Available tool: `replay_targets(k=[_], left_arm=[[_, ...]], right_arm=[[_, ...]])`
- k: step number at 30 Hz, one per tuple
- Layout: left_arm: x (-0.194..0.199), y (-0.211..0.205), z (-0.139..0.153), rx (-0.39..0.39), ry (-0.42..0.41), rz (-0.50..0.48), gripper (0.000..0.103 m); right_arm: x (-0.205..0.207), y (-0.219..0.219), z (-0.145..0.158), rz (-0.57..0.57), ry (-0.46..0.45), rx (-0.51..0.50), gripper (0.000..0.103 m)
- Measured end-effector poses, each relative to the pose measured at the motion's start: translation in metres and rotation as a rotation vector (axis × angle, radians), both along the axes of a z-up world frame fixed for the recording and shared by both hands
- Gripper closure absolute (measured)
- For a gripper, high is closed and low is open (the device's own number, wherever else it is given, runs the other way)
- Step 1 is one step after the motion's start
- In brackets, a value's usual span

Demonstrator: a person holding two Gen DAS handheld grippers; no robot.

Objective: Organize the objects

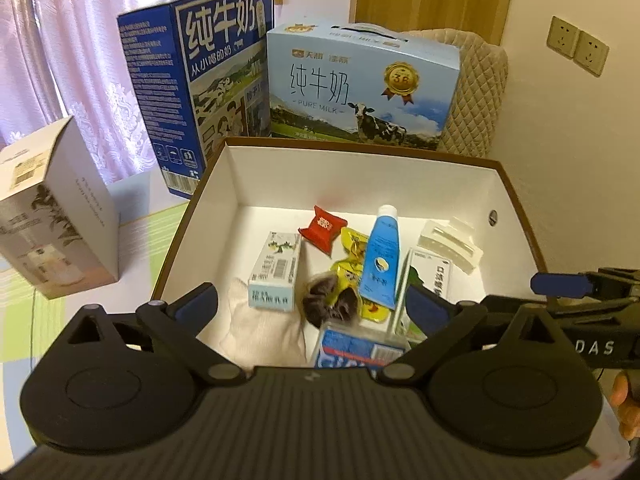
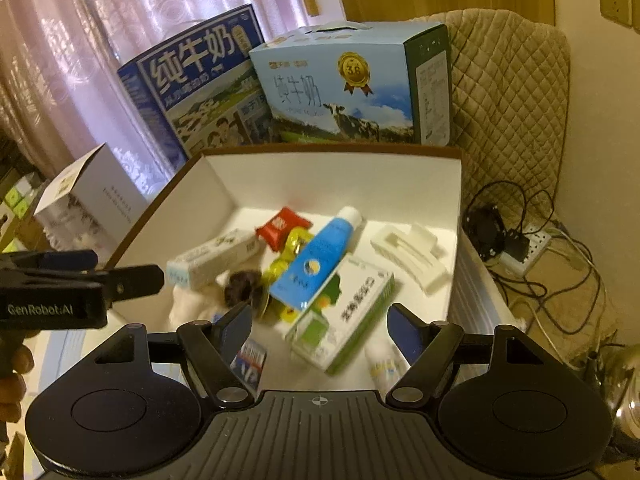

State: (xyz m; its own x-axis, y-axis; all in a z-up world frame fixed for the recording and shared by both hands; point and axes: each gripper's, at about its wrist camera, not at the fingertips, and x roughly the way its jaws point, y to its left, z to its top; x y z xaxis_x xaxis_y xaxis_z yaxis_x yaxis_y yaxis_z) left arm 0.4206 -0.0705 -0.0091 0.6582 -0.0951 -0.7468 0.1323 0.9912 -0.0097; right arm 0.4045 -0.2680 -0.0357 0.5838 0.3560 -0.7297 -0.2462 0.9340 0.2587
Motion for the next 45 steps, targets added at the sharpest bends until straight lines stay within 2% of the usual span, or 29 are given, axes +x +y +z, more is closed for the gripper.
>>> replay_targets(k=[14, 25, 33, 45], left_arm=[[-0.088, -0.013, 0.022, -0.006, -0.052, 0.082, 0.001], [-0.148, -0.005, 0.020, 0.022, -0.012, 0.144, 0.001], [-0.188, 0.017, 0.021, 0.010, 0.035, 0.133, 0.001], [-0.245, 0.051, 0.016, -0.015, 0.056, 0.092, 0.001]], right_arm=[[-0.067, -0.018, 0.013, 0.045, -0.008, -0.032, 0.031], [-0.112, -0.019, 0.022, 0.068, 0.019, -0.027, 0.031], [-0.159, -0.001, 0.032, 0.054, 0.028, -0.016, 0.031], [-0.230, 0.037, 0.032, 0.036, 0.040, -0.039, 0.031]])
